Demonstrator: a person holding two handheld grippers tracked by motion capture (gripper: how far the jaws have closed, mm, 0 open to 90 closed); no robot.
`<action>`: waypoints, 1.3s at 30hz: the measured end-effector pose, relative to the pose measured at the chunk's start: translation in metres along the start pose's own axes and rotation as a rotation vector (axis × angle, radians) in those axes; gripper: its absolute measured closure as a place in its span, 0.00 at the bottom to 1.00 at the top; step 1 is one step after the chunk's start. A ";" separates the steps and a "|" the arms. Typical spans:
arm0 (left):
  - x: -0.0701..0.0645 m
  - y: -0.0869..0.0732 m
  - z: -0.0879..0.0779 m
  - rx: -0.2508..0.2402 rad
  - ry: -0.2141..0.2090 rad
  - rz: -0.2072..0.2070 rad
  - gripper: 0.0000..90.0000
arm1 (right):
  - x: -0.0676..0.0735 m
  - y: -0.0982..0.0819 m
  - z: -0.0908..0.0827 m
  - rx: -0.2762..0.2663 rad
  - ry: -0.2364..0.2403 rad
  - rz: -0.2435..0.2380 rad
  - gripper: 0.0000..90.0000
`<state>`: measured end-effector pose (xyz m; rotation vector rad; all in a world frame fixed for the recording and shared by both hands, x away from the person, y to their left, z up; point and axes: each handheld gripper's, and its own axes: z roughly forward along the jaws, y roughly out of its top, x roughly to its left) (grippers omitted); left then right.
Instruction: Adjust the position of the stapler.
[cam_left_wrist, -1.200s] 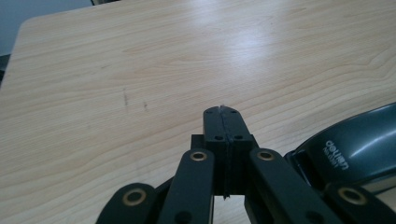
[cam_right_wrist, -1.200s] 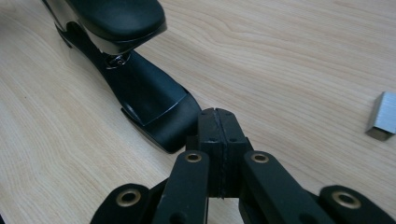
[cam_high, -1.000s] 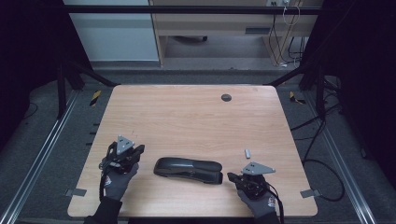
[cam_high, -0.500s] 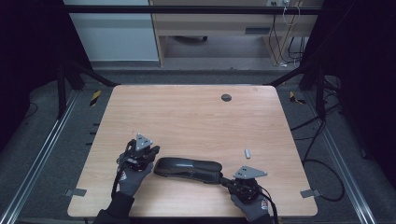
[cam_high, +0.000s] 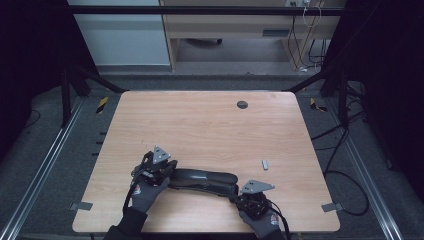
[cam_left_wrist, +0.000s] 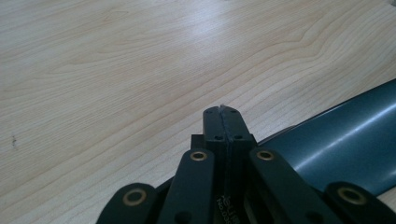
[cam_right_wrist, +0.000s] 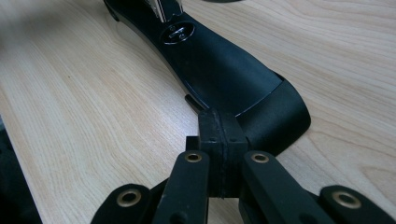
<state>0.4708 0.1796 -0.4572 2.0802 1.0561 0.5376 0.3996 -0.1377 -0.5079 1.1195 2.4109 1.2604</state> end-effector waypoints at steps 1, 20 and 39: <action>0.000 0.000 -0.001 0.003 0.001 0.001 1.00 | 0.000 0.000 0.000 0.000 0.000 0.004 1.00; -0.006 -0.011 -0.006 -0.001 0.012 0.012 1.00 | -0.006 0.000 0.000 -0.023 -0.027 0.010 1.00; -0.039 0.018 -0.049 -0.141 0.063 0.171 0.64 | -0.031 -0.001 -0.027 -0.132 -0.106 0.066 0.94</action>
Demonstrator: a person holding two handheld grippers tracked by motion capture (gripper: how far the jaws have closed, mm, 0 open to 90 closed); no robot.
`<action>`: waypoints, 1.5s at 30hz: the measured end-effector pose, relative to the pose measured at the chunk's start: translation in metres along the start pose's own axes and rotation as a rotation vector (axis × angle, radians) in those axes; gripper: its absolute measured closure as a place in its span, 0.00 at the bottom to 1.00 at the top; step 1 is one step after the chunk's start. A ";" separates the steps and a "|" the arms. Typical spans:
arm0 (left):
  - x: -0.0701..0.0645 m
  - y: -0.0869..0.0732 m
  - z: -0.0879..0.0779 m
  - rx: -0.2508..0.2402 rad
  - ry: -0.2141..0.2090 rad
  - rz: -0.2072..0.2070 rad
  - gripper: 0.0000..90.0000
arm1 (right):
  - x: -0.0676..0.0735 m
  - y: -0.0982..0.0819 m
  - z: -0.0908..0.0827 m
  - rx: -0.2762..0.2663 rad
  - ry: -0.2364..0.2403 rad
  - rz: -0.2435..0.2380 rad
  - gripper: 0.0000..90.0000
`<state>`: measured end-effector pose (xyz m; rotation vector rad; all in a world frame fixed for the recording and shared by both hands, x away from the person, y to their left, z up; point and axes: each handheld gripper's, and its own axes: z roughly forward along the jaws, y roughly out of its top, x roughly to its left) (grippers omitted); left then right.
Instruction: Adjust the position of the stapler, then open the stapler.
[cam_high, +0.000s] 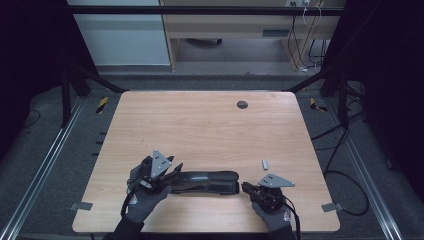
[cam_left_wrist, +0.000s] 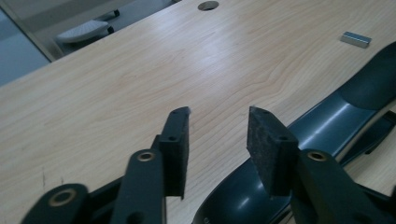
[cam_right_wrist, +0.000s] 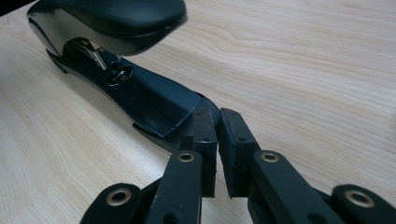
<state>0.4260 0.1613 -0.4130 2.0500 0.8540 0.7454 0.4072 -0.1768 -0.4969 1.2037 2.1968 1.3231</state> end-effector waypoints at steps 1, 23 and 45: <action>0.000 0.000 0.000 0.000 0.000 0.000 0.62 | 0.000 0.000 0.000 0.000 0.000 0.000 0.94; -0.055 0.022 -0.009 0.000 -0.027 0.226 0.43 | -0.008 -0.001 -0.004 -0.037 -0.052 0.008 0.70; -0.089 0.023 -0.004 0.047 -0.014 0.373 0.37 | -0.005 -0.002 -0.005 -0.043 -0.038 0.007 0.69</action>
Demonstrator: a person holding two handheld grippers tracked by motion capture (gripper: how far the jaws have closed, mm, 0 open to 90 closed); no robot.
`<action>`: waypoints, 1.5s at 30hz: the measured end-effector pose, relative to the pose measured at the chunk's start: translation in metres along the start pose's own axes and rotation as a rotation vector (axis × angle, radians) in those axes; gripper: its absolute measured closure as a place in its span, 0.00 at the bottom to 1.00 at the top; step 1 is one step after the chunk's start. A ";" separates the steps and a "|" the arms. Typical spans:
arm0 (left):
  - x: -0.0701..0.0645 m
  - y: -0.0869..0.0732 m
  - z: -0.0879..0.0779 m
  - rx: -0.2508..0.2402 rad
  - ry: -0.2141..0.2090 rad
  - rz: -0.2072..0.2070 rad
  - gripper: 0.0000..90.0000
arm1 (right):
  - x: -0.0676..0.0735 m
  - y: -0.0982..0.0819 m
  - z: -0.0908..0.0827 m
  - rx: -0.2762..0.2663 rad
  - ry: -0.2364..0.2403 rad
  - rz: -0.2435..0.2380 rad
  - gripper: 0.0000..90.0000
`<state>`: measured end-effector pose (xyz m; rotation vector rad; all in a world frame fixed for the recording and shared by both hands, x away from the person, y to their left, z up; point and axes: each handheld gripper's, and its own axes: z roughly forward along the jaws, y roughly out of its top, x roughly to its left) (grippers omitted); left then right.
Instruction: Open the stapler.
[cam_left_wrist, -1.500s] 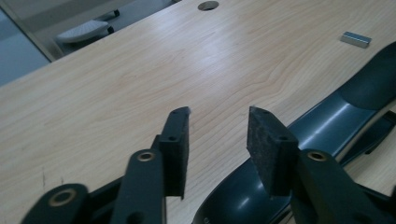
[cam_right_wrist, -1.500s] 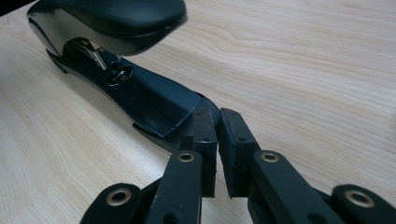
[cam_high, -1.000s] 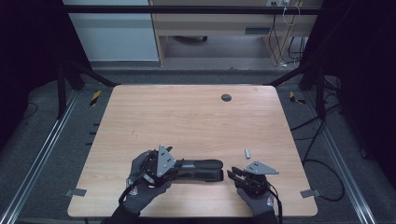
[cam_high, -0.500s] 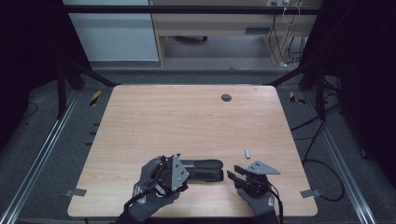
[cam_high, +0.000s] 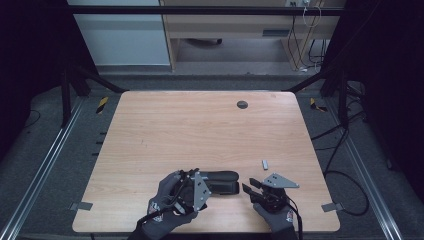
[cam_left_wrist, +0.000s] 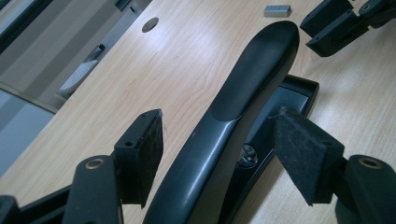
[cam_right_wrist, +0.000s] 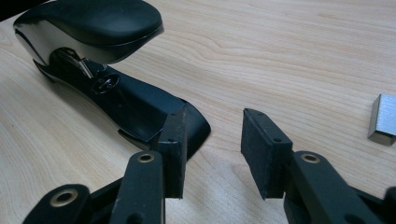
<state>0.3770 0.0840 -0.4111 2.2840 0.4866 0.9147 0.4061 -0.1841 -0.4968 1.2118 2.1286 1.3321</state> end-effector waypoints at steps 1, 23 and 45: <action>-0.001 0.001 0.000 0.002 0.001 0.008 0.37 | 0.001 -0.001 -0.001 -0.001 0.000 -0.002 0.69; -0.031 0.025 0.039 0.110 0.043 0.222 0.41 | 0.003 -0.004 0.001 -0.006 -0.012 -0.007 0.92; -0.045 0.034 0.071 0.196 0.125 0.400 0.56 | 0.004 -0.006 0.006 0.000 0.013 0.006 1.00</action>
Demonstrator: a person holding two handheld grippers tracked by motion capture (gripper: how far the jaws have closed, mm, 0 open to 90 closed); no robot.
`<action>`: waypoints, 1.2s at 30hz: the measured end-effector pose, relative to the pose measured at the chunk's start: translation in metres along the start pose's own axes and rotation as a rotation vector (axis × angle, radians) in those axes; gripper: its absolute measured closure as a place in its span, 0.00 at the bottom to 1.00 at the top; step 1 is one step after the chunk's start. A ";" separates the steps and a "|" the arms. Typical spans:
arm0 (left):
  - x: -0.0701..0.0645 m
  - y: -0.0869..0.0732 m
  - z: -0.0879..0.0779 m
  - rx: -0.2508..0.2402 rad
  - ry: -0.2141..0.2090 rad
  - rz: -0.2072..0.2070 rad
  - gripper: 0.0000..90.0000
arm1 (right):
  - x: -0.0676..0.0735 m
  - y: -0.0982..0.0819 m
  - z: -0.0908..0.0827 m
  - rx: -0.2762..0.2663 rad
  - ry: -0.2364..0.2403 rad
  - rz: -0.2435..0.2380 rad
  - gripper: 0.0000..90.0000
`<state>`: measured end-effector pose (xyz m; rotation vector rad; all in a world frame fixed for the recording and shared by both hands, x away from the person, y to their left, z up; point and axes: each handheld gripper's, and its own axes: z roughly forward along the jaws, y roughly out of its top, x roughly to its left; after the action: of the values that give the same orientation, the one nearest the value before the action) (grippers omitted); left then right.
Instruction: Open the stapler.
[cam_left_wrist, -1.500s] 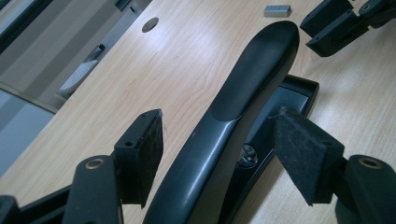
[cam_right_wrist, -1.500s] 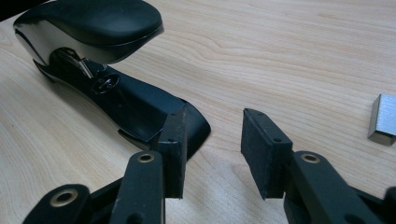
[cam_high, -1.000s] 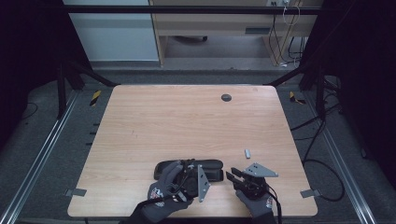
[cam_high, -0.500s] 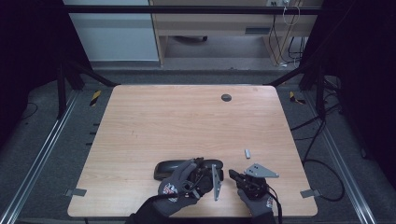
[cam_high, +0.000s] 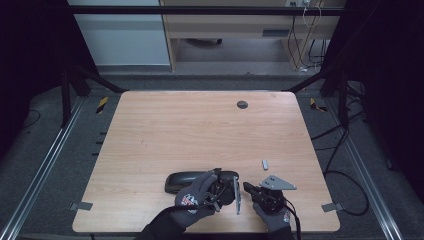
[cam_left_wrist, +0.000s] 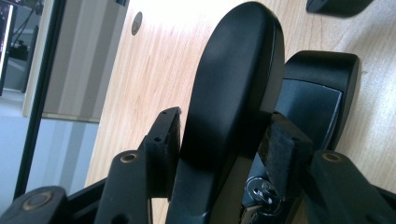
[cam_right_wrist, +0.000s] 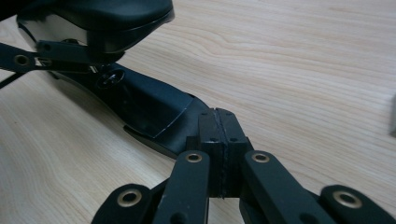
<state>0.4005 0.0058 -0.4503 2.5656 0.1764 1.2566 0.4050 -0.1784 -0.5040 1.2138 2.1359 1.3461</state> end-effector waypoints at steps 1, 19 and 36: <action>0.000 0.001 0.000 0.005 0.003 0.005 0.57 | 0.000 0.000 0.001 -0.004 0.010 -0.001 1.00; -0.006 0.008 0.008 0.022 0.040 0.033 0.59 | 0.010 0.005 0.021 0.025 0.040 0.003 1.00; -0.008 0.006 0.009 0.008 0.043 0.025 0.59 | 0.016 0.008 0.030 0.043 0.070 0.011 1.00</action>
<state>0.4024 -0.0032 -0.4597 2.5564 0.1581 1.3233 0.4192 -0.1472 -0.5093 1.2138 2.2194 1.3735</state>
